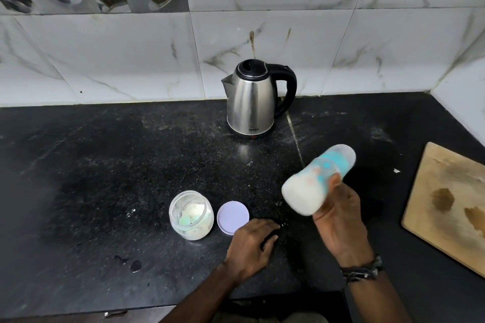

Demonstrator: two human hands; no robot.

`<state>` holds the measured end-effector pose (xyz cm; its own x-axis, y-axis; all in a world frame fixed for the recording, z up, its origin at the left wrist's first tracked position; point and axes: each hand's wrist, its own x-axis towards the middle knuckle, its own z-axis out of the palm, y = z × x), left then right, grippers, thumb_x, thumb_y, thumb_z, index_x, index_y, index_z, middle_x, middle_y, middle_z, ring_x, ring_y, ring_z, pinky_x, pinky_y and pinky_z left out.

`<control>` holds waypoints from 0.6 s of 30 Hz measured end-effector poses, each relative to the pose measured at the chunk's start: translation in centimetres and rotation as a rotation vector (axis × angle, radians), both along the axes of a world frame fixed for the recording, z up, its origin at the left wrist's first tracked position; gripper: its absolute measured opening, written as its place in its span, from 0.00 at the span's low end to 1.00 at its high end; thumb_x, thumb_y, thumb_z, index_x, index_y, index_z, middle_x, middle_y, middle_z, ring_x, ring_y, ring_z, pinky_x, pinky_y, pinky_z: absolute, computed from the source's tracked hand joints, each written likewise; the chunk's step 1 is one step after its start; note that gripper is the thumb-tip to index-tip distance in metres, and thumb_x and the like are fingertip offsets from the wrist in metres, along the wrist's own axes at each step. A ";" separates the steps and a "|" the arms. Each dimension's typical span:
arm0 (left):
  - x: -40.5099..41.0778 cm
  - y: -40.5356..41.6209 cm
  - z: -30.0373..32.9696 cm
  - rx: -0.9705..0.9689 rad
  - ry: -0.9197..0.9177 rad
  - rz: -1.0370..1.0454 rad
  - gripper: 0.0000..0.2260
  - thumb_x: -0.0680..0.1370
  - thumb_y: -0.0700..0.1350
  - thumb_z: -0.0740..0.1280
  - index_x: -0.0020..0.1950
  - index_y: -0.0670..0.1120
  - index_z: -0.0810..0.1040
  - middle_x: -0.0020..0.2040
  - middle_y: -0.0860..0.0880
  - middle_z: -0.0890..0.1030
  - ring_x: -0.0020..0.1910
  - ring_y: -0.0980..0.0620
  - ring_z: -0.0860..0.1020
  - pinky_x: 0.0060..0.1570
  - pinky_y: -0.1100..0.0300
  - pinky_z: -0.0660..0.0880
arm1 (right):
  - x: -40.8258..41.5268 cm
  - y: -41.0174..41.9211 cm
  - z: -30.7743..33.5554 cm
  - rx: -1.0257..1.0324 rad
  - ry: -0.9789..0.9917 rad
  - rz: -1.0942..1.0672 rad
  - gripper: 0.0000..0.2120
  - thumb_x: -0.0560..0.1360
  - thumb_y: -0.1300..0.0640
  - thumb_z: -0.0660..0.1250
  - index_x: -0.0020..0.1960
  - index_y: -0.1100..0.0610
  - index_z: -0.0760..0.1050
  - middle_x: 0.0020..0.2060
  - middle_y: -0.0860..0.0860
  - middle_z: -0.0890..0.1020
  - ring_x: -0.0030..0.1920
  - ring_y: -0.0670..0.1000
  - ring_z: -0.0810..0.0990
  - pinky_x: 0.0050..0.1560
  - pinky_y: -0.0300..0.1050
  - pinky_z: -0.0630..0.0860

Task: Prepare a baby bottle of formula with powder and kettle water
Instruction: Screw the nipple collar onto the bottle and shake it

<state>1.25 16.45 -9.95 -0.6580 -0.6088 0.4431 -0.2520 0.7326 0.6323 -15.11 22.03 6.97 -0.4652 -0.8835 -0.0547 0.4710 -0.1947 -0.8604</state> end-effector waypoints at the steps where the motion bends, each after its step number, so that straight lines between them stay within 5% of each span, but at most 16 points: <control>1: -0.1 -0.1 0.1 -0.006 0.000 0.006 0.11 0.77 0.41 0.74 0.59 0.46 0.84 0.56 0.50 0.86 0.54 0.51 0.82 0.56 0.62 0.77 | 0.1 0.0 -0.1 -0.009 -0.053 -0.009 0.32 0.53 0.35 0.83 0.49 0.54 0.86 0.51 0.52 0.87 0.52 0.52 0.86 0.47 0.48 0.84; 5: -0.1 0.2 0.0 0.003 0.006 0.005 0.11 0.77 0.41 0.74 0.59 0.45 0.84 0.55 0.50 0.86 0.53 0.52 0.82 0.55 0.63 0.76 | -0.1 -0.1 -0.5 0.087 0.182 0.022 0.33 0.51 0.33 0.83 0.48 0.53 0.87 0.47 0.54 0.88 0.49 0.54 0.87 0.47 0.49 0.84; 9: 0.0 0.0 -0.1 0.004 0.005 0.009 0.10 0.78 0.42 0.72 0.59 0.46 0.84 0.56 0.50 0.86 0.54 0.52 0.82 0.56 0.63 0.77 | -0.1 0.1 -0.3 -0.032 -0.065 0.019 0.33 0.53 0.35 0.83 0.51 0.54 0.86 0.51 0.51 0.87 0.52 0.50 0.86 0.48 0.46 0.84; 13: 0.0 0.2 0.1 0.020 0.004 0.003 0.10 0.78 0.42 0.72 0.59 0.46 0.84 0.56 0.51 0.86 0.54 0.52 0.82 0.57 0.64 0.76 | -1.0 0.1 -0.6 0.067 0.230 -0.041 0.34 0.53 0.34 0.83 0.49 0.56 0.85 0.47 0.54 0.88 0.48 0.53 0.87 0.46 0.44 0.83; 16: -0.1 0.0 0.0 0.010 0.009 0.006 0.11 0.77 0.41 0.74 0.59 0.46 0.84 0.56 0.50 0.86 0.54 0.52 0.83 0.56 0.63 0.77 | -1.6 0.4 -0.6 -0.006 0.048 -0.074 0.32 0.58 0.35 0.81 0.52 0.57 0.84 0.50 0.53 0.87 0.51 0.52 0.86 0.49 0.48 0.84; 18: -0.1 0.1 0.0 0.011 0.009 0.011 0.10 0.77 0.41 0.73 0.59 0.46 0.84 0.56 0.51 0.86 0.54 0.51 0.83 0.56 0.62 0.78 | -2.2 0.5 -0.6 0.029 0.105 -0.120 0.28 0.63 0.41 0.79 0.54 0.58 0.81 0.49 0.51 0.88 0.50 0.50 0.87 0.48 0.49 0.84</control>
<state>1.17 16.56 -9.96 -0.6472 -0.6211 0.4421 -0.2544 0.7226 0.6428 -17.34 22.48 6.35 -0.5716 -0.8202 -0.0248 0.3528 -0.2184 -0.9098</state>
